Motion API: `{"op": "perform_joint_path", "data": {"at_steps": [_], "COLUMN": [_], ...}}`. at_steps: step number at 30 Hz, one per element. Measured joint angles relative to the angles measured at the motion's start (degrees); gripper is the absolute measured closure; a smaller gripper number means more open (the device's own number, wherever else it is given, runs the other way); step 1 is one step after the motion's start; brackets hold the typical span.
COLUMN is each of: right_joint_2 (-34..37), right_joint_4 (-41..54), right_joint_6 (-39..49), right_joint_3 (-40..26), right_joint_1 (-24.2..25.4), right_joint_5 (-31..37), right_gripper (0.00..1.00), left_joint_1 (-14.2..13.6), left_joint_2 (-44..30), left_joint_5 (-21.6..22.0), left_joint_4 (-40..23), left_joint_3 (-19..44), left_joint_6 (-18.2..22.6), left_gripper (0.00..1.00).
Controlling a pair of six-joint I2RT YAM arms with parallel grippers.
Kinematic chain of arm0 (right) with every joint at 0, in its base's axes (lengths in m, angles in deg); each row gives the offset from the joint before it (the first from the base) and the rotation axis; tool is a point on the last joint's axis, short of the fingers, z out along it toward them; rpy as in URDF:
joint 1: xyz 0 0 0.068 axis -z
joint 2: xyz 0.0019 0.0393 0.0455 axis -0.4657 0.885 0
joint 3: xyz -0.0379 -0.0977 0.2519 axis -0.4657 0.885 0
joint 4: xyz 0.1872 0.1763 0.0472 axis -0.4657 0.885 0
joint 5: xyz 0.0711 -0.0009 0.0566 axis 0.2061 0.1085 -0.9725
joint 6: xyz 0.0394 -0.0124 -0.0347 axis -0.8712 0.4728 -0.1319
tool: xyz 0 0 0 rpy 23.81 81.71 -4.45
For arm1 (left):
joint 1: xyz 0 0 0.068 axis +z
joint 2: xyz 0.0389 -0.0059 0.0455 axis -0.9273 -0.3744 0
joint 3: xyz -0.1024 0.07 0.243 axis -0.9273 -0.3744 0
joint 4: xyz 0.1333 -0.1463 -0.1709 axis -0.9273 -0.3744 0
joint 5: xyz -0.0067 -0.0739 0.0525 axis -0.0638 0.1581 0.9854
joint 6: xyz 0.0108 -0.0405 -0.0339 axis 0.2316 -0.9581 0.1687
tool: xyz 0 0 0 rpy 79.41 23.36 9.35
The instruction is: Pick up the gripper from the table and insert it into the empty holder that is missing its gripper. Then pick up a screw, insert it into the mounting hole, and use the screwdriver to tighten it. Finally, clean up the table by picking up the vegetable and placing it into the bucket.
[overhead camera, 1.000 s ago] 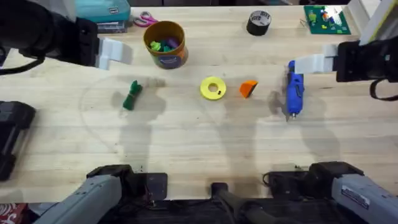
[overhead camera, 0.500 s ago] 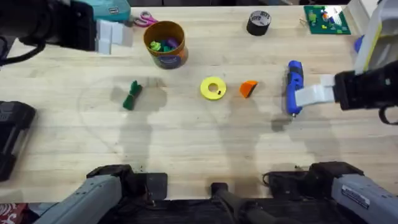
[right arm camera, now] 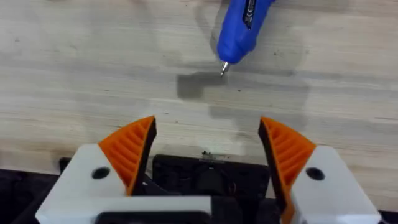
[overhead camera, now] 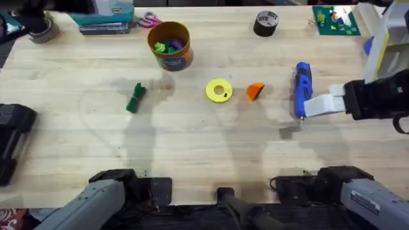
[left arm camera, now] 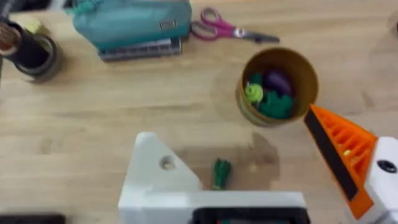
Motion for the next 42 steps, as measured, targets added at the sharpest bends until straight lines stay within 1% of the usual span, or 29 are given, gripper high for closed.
{"op": "perform_joint_path", "data": {"at_steps": [4, 10, 13, 16, 18, 21, 27, 32, 36, 39, 42], "right_joint_2": [0.0, 0.0, 0.0, 0.0, 0.0, 0.0, 0.0, 0.0, 0.0, 0.0, 0.0], "right_joint_4": [0.0, 0.0, 0.0, 0.0, 0.0, 0.0, 0.0, 0.0, 0.0, 0.0, 0.0], "right_joint_6": [0.0, 0.0, 0.0, 0.0, 0.0, 0.0, 0.0, 0.0, 0.0, 0.0, 0.0], "right_joint_3": [0.0, 0.0, 0.0, 0.0, 0.0, 0.0, 0.0, 0.0, 0.0, 0.0, 0.0], "right_joint_1": [0.0, 0.0, 0.0, 0.0, 0.0, 0.0, 0.0, 0.0, 0.0, 0.0, 0.0], "right_joint_5": [0.0, 0.0, 0.0, 0.0, 0.0, 0.0, 0.0, 0.0, 0.0, 0.0, 0.0], "right_gripper": [0.005, 0.004, 0.004, 0.004, 0.004, 0.005, 0.004, 0.004, 0.004, 0.004, 0.004], "left_joint_1": [0.0, -0.2, -0.9, -1.8, -2.3, -2.8, -2.9, -2.9, -2.9, -3.3, -4.8], "left_joint_2": [-0.5, -0.6, 0.5, 3.3, 6.3, 10.9, 20.7, 28.1, 33.3, 37.0, 41.1], "left_joint_5": [0.0, -0.8, -0.9, -1.6, -2.7, -4.7, -11.3, -17.3, -21.8, -24.7, -26.8], "left_joint_4": [4.3, 5.6, 9.6, 15.6, 20.9, 26.9, 36.9, 43.9, 49.4, 51.7, 52.3], "left_joint_3": [0.0, -0.1, -2.8, -8.9, -14.6, -22.3, -36.4, -46.9, -54.1, -58.3, -62.1], "left_joint_6": [0.0, 0.0, 0.0, 0.0, 0.0, 0.0, 0.0, 0.0, 0.0, 0.0, 0.0], "left_gripper": [0.015, 0.015, 0.016, 0.015, 0.015, 0.015, 0.015, 0.016, 0.015, 0.015, 0.015]}}
